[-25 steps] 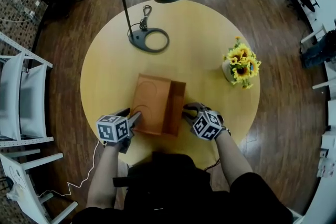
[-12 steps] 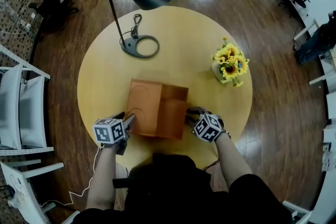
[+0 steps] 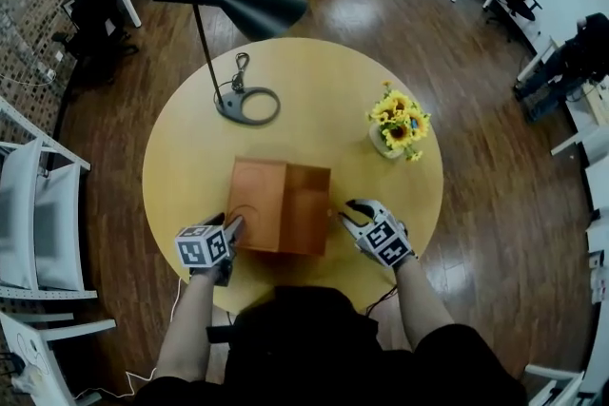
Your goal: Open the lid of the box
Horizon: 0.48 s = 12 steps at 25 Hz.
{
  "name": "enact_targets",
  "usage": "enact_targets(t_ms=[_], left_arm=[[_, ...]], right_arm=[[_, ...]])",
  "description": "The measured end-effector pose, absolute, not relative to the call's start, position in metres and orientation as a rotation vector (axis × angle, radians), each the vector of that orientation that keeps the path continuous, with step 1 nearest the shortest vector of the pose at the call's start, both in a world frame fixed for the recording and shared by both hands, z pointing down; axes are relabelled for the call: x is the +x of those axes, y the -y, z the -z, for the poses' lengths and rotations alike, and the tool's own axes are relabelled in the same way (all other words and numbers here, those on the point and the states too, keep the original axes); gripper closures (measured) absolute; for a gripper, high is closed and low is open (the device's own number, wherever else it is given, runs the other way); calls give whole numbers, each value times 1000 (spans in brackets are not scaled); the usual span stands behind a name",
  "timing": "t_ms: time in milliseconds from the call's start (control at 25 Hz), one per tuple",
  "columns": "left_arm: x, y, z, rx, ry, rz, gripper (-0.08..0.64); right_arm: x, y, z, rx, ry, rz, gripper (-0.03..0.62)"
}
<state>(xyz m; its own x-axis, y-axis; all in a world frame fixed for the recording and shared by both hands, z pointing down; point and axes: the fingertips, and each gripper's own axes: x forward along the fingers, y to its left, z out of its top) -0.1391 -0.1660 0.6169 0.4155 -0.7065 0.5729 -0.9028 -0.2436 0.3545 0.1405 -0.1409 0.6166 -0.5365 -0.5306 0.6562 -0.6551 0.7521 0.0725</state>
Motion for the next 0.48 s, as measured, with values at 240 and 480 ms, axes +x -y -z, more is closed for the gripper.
enact_targets(t_ms=[240, 480], left_arm=[[-142, 166, -600, 2063, 1417, -256, 381], [-148, 137, -499, 2254, 1460, 143, 456]], right_arm=[[153, 122, -526, 1210, 2475, -328, 474], [167, 91, -463, 1443, 2634, -406, 476]])
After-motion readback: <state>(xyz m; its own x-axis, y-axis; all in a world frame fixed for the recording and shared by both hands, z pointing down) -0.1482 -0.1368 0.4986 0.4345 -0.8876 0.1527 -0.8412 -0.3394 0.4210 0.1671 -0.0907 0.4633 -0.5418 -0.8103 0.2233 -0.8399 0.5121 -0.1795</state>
